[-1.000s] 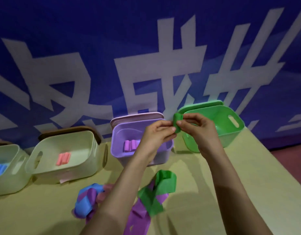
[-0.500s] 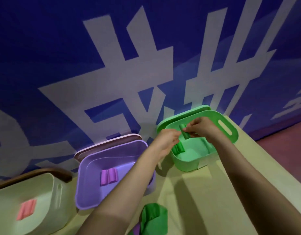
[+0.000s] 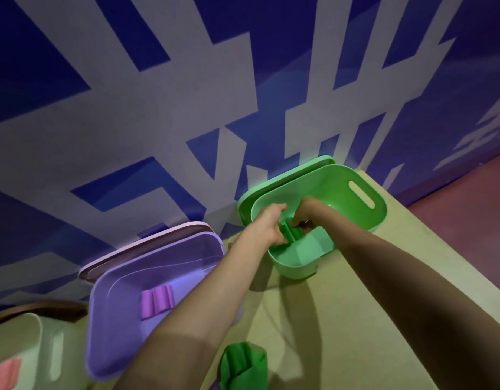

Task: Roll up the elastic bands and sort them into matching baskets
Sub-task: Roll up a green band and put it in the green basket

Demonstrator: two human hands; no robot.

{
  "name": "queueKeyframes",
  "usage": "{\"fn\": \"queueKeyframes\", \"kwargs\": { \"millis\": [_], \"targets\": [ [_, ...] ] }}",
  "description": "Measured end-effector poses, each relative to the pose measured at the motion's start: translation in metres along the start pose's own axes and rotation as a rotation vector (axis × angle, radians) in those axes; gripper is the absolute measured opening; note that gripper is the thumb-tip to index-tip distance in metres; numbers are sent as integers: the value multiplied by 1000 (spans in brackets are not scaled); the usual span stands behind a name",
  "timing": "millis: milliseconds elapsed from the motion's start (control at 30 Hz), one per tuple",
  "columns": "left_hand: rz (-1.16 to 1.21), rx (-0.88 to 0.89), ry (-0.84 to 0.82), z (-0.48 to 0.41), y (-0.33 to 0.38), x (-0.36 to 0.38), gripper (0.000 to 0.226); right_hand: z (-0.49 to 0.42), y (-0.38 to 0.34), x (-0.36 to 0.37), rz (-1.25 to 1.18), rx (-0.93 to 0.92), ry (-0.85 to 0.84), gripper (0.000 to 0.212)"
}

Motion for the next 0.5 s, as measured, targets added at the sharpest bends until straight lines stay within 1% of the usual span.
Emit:
{"fn": "queueKeyframes", "kwargs": {
  "millis": [67,233,400,500],
  "targets": [
    [21,-14,-12,-1,0,1,64,-1,-5,-1,23,-21,13,28],
    [29,-11,-26,2,1,4,58,-6,-7,1,137,-14,57,27],
    [34,-33,-35,-1,-2,5,61,-8,-4,-1,138,-11,72,26],
    [46,-21,-47,-3,-1,6,61,-8,-8,-4,158,-23,115,26]
  ]
}}
Point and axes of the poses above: each hand's wrist, its own z-axis away from the middle knuckle, its own x-axis out of the palm, y = z × x, the point moved 10 cm from there along -z, towards the middle knuckle, and after that the axes turned 2 degrees about -z, right-handed, at the moved point
